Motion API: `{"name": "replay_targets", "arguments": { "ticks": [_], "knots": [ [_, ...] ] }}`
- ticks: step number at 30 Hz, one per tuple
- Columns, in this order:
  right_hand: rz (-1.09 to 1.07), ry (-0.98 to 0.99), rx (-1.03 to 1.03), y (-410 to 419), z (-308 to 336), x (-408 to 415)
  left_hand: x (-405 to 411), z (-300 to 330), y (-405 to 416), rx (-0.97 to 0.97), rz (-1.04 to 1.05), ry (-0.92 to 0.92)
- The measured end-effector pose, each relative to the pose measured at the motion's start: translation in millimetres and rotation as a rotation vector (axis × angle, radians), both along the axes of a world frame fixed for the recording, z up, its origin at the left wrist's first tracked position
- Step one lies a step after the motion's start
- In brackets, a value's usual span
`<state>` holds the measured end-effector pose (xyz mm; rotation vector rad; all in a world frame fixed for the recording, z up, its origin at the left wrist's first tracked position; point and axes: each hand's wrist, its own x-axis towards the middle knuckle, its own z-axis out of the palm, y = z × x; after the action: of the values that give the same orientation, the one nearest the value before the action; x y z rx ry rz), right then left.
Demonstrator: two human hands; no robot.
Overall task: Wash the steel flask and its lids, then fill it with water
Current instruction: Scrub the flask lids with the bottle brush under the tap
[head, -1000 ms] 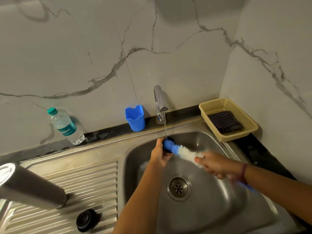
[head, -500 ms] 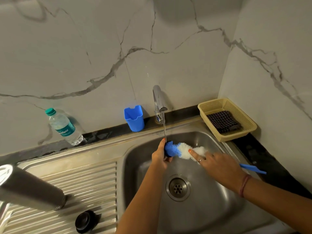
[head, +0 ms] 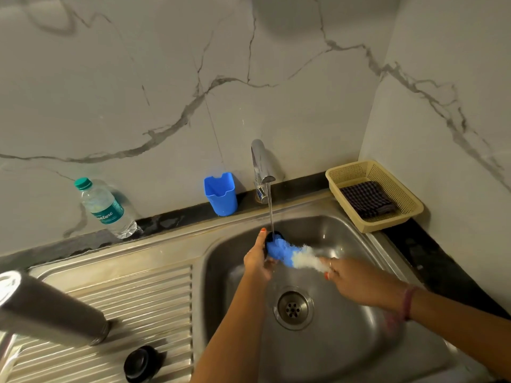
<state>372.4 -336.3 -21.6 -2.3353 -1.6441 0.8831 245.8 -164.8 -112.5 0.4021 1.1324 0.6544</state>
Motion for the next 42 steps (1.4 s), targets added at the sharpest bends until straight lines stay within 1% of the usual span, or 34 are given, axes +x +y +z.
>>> {"name": "replay_targets", "arguments": {
  "ticks": [1, 2, 3, 5, 6, 7, 8, 9, 11, 12, 13, 14, 15, 17, 18, 19, 20, 21, 22, 23, 24, 25, 27, 30, 31, 32, 33, 34, 35, 38, 39, 40, 41, 42],
  "knots": [
    [0.101, -0.253, 0.005, -4, -1, -4, 2, -1, -1, 0.003, -0.008, 0.016],
    [0.146, -0.451, 0.028, -8, -2, -6, 4, -1, -3, 0.009, -0.020, 0.027],
    [0.186, -0.599, 0.081, -9, -3, -7, 7, 0, -5, 0.011, -0.027, 0.032],
    [0.292, -0.761, 0.167, -7, -4, -8, 11, 1, -9, -0.002, -0.019, 0.027],
    [0.309, -0.775, 0.157, -4, -5, -6, 11, 1, -9, -0.006, -0.011, 0.017],
    [0.299, -0.725, 0.142, -1, -6, -2, 10, 0, -9, -0.004, -0.003, 0.002],
    [0.265, -0.621, 0.129, 5, -9, 4, 8, -1, -9, 0.000, 0.001, -0.010],
    [0.180, -0.410, 0.101, 9, -10, 9, 5, -1, -9, 0.000, 0.000, -0.022],
    [-0.101, 0.187, -0.060, 14, -11, 15, -2, -1, -9, 0.000, 0.001, -0.038],
    [-0.261, 0.449, -0.129, 16, -11, 19, -5, 0, -8, 0.004, 0.009, -0.044],
    [-0.388, 0.649, -0.178, 16, -9, 24, -7, 1, -6, 0.010, 0.017, -0.047],
    [-0.464, 0.761, -0.196, 15, -6, 28, -8, 2, -4, 0.016, 0.021, -0.050],
    [-0.486, 0.796, -0.199, 14, -3, 30, -7, 4, -4, 0.019, 0.024, -0.059],
    [-0.441, 0.702, -0.162, 15, -3, 28, -3, 9, -6, 0.023, 0.015, -0.078],
    [-0.387, 0.574, -0.105, 14, -3, 24, 0, 10, -8, 0.027, 0.006, -0.079],
    [-0.283, 0.390, -0.020, 13, -5, 20, 3, 10, -9, 0.031, 0.004, -0.072],
    [-0.112, 0.153, 0.049, 12, -8, 17, 4, 10, -8, 0.033, 0.008, -0.058],
    [0.093, -0.133, 0.083, 9, -11, 15, 5, 10, -7, 0.033, 0.015, -0.047],
    [0.242, -0.373, 0.100, 6, -11, 12, 4, 9, -5, 0.031, 0.018, -0.034],
    [0.335, -0.536, 0.114, 2, -10, 13, 2, 8, -3, 0.027, 0.017, -0.015],
    [0.414, -0.644, 0.152, 1, -6, 16, 0, 7, -1, 0.021, 0.014, 0.010],
    [0.459, -0.723, 0.193, -1, -2, 19, -2, 6, 0, 0.014, 0.013, 0.037],
    [0.470, -0.780, 0.318, -2, -6, 29, -5, 4, -1, 0.002, 0.011, 0.082],
    [0.480, -0.887, 0.308, 2, -13, 36, -2, 3, -4, -0.024, 0.022, 0.088],
    [0.482, -0.881, 0.294, 4, -18, 35, 1, 5, -5, -0.035, 0.022, 0.071],
    [0.474, -0.849, 0.315, 6, -19, 33, 3, 6, -7, -0.039, 0.011, 0.057],
    [0.445, -0.776, 0.311, 9, -20, 32, 6, 7, -7, -0.032, -0.005, 0.053],
    [0.331, -0.638, 0.267, 12, -16, 27, 7, 7, -7, -0.015, -0.023, 0.054],
    [0.158, -0.414, 0.167, 13, -16, 25, 7, 7, -6, -0.001, -0.037, 0.057],
    [-0.341, 0.580, -0.175, 20, -19, 33, 3, 5, -5, 0.001, -0.046, 0.038],
    [-0.459, 0.783, -0.220, 20, -17, 36, 1, 5, -4, -0.002, -0.041, 0.041],
    [-0.494, 0.864, -0.244, 19, -13, 38, -1, 6, -3, -0.010, -0.029, 0.039],
    [-0.467, 0.837, -0.252, 17, -9, 40, -2, 6, -2, -0.017, -0.017, 0.030],
    [-0.383, 0.727, -0.236, 14, -5, 39, -4, 6, -2, -0.020, -0.008, 0.021]
  ]
}}
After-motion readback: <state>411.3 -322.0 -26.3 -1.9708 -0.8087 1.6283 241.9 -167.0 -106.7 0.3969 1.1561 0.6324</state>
